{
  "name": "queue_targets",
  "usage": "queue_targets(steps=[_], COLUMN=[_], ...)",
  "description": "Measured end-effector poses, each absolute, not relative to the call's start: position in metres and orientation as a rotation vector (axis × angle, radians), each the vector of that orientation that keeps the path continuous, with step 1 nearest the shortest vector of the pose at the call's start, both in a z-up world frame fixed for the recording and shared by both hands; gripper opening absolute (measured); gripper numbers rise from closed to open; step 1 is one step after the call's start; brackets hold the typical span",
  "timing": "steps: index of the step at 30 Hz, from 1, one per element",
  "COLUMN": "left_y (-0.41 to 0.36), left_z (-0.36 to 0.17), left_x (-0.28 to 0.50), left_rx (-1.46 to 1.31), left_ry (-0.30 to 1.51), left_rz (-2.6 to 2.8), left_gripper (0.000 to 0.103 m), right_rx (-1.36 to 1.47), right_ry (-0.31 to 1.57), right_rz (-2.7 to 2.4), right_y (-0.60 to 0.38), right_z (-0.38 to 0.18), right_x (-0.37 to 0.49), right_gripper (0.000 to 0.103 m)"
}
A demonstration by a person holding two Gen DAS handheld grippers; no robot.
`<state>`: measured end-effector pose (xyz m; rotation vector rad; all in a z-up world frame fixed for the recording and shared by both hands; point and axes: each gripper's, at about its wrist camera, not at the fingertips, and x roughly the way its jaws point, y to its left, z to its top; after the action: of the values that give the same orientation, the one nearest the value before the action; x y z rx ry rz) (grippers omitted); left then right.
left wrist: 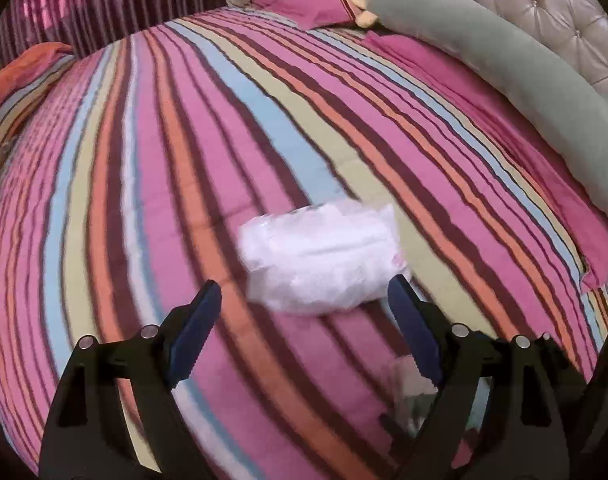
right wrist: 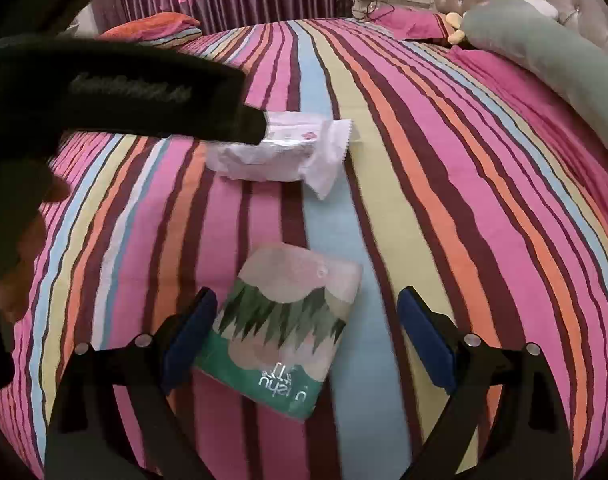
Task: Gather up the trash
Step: 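Grasp the white wrapper bag with left tool while right tool grasps the green tissue pack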
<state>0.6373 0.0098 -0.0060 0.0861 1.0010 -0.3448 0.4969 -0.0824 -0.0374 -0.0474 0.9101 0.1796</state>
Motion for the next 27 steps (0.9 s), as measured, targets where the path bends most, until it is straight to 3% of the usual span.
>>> queue_targets(steps=[22,27], left_y=[-0.036,-0.043], left_z=[-0.025,-0.034], left_x=[0.668,0.678], left_rx=[0.084,0.120], left_ry=[1.100,1.116], left_rz=[-0.228,-0.150], left_gripper=[0.083,0.081], right_rx=[-0.036,-0.056], right_ry=[0.883,0.879], right_rz=[0.226,0.203], right_y=[-0.106,-0.107], right_z=[-0.040,-0.043], right_x=[0.515,0.516], right_gripper=[0.086,0.069])
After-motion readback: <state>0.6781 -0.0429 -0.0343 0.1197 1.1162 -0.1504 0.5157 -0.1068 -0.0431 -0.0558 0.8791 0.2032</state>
